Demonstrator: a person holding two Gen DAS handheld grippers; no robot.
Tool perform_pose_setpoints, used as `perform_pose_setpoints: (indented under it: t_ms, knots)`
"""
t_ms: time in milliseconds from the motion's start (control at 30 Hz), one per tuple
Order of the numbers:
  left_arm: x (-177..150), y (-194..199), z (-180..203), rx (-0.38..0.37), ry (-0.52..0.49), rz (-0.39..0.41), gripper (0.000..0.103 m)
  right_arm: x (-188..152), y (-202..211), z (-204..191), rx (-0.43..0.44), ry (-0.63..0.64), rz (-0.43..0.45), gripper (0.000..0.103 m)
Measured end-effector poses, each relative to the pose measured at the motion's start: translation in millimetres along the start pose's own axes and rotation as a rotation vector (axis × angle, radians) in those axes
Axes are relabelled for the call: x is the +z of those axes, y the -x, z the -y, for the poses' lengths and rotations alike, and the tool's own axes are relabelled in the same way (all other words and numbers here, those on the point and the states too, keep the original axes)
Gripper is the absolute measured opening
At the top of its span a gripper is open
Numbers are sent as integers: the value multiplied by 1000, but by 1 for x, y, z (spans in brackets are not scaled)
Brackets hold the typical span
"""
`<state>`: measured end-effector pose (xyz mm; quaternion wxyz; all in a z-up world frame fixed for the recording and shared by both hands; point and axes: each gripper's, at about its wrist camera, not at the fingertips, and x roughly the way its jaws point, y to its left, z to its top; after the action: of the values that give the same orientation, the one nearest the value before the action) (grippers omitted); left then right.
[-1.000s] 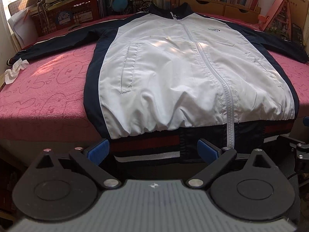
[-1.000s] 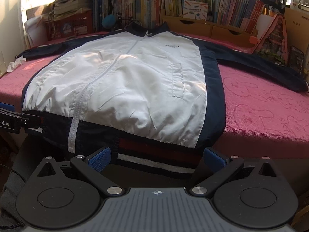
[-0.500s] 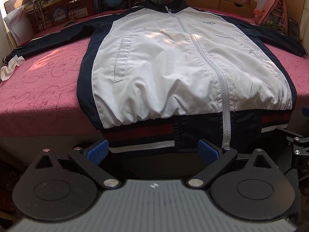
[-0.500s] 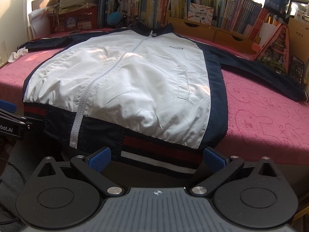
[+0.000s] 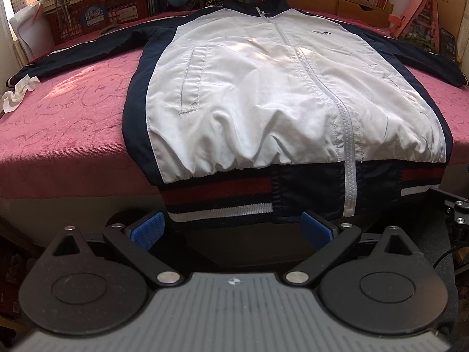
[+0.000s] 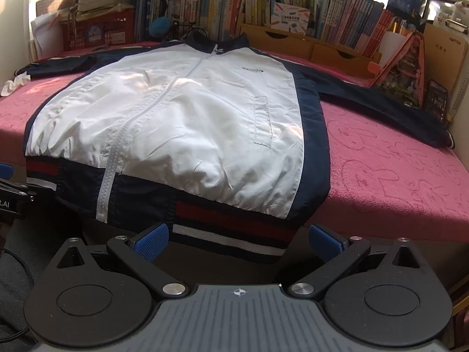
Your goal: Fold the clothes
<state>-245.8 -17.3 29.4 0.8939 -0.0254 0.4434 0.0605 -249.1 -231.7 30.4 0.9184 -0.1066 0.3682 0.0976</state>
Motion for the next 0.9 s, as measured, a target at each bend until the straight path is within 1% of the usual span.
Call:
perform_pose_setpoints:
  t_ms: [167,300,400,500,600,700,800,900]
  knots:
    - [-2,0,-4,6,22,-3,100,2,3,-4,3,-19,9,103]
    - [-1,0,-4,6,29,-1,100,3,3,-9,-6,-5,20,103]
    - [4,3,-6,-1,32,16,100,5,3,-5,22,-24,30,103]
    - [16,7,-8,-3,37,58,100,11,3,10,27,-77,68,103]
    - [36,5,-10,15,35,104,101,21,-3,40,0,-152,121,103]
    - [57,-1,-12,35,30,141,101,32,-13,81,-62,-238,177,103]
    - [78,-12,-14,40,41,160,101,41,-26,143,-131,-381,268,103]
    - [91,-27,-16,45,60,154,101,47,-47,216,-128,-549,332,103]
